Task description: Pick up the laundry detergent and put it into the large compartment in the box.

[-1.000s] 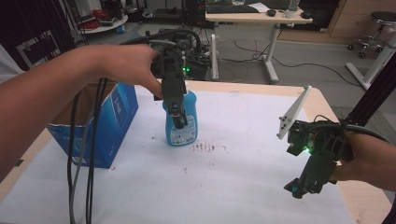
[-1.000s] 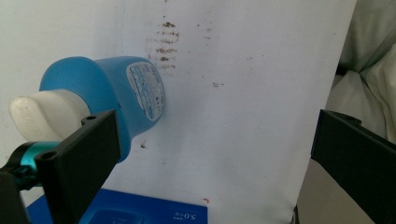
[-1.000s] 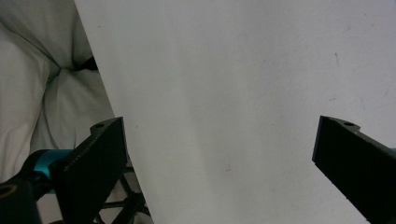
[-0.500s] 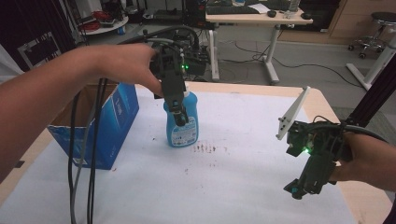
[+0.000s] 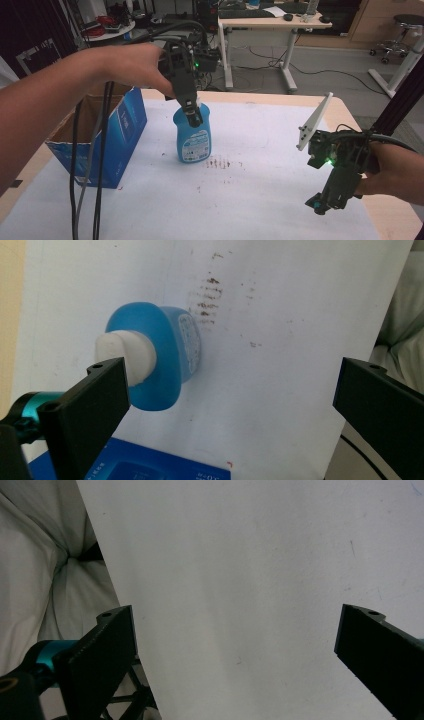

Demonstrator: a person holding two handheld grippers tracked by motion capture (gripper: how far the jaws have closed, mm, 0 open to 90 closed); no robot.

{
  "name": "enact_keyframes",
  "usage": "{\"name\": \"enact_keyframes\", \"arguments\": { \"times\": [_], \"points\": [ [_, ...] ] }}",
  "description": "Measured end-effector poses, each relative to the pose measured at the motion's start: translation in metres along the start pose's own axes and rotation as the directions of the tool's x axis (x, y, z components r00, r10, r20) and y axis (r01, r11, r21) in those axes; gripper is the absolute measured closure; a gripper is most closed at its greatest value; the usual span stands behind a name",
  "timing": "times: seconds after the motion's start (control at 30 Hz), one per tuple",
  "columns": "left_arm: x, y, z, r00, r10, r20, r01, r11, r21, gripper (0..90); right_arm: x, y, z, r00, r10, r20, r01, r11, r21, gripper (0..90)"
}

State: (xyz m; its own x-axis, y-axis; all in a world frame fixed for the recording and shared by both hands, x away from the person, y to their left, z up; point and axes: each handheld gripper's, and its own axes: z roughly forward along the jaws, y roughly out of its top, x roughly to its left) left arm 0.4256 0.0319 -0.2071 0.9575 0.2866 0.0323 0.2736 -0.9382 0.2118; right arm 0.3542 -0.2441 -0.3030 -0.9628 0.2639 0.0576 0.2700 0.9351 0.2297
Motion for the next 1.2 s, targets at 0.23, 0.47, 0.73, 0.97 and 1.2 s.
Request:
{"name": "enact_keyframes", "arguments": {
  "times": [0.23, 0.47, 0.73, 0.97, 1.2],
  "points": [
    [0.013, 0.002, 0.003, 0.9999, -0.001, 0.013, 0.001, 0.9999, -0.012, 1.7, -0.003, 0.001, 0.0, 1.0, 0.001, -0.001, -0.001, 1.0, 0.001, 2.6],
    [0.028, 0.0, 0.012, 0.9996, -0.011, 0.028, 0.012, 0.9999, -0.012, 1.7, -0.007, 0.001, 0.001, 0.9999, 0.008, -0.008, -0.008, 1.0, 0.003, 2.5],
    [0.04, -0.001, 0.021, 0.9992, -0.016, 0.037, 0.017, 0.9996, -0.023, 1.7, -0.011, 0.0, 0.002, 0.9998, 0.013, -0.014, -0.013, 0.9999, 0.002, 2.6],
    [0.046, -0.002, 0.033, 0.9986, -0.014, 0.05, 0.015, 0.9998, -0.009, 1.7, -0.014, 0.0, 0.003, 0.9998, 0.011, -0.017, -0.011, 0.9999, -0.001, 2.5],
    [0.05, -0.004, 0.044, 0.9984, -0.011, 0.056, 0.011, 0.9999, -0.002, 1.7, -0.016, 0.001, 0.005, 0.9997, 0.013, -0.02, -0.013, 0.9999, 0.003, 2.5]
  ]
}}
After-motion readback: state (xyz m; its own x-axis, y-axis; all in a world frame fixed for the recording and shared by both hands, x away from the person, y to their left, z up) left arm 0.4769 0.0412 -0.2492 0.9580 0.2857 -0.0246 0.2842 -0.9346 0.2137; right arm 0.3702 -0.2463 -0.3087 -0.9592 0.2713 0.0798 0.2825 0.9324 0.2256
